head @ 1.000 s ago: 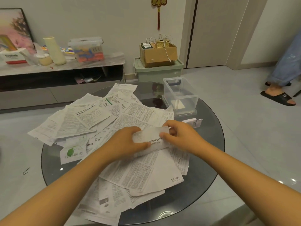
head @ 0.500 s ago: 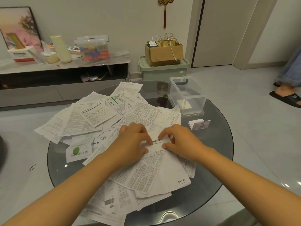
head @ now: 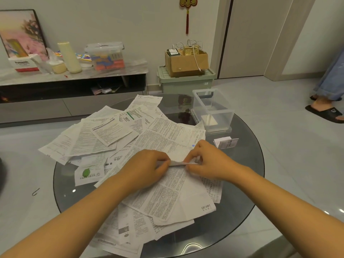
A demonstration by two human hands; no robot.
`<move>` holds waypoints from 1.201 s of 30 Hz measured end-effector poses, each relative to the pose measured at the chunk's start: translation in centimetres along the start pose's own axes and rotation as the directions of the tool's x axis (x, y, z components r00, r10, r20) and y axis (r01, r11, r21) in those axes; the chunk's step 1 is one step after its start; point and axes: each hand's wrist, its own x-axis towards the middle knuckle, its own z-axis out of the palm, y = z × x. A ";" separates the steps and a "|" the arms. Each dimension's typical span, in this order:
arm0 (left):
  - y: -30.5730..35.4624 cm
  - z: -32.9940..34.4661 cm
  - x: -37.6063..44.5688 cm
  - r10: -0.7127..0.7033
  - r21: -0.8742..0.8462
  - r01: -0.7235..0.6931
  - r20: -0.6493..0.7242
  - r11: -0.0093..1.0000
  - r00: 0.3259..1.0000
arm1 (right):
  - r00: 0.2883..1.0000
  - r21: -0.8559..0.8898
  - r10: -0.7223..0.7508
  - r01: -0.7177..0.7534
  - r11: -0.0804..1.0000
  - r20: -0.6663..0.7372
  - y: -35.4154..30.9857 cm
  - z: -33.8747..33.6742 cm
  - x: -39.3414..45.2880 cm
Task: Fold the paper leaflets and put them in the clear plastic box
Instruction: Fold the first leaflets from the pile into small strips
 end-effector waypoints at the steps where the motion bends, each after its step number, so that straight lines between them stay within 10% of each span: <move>1: -0.1 0.1 0.0 -0.027 -0.038 0.026 -0.024 0.999 0.999 | 1.000 0.012 0.001 0.000 1.000 -0.029 0.0 0.0 0.1; 15: -0.9 1.7 0.6 -0.048 0.040 0.054 -0.130 0.998 0.990 | 0.984 0.029 0.072 -0.069 0.997 -0.162 0.2 1.5 1.0; 25: 0.3 1.8 0.1 0.049 0.119 -0.050 0.016 0.992 0.999 | 0.966 0.277 0.252 -0.259 0.925 0.062 -0.5 -0.5 0.1; 36: 1.3 1.5 -0.1 0.104 0.130 -0.095 -0.066 0.987 0.992 | 0.995 0.507 0.076 -0.098 0.856 0.063 -2.2 -1.4 -1.1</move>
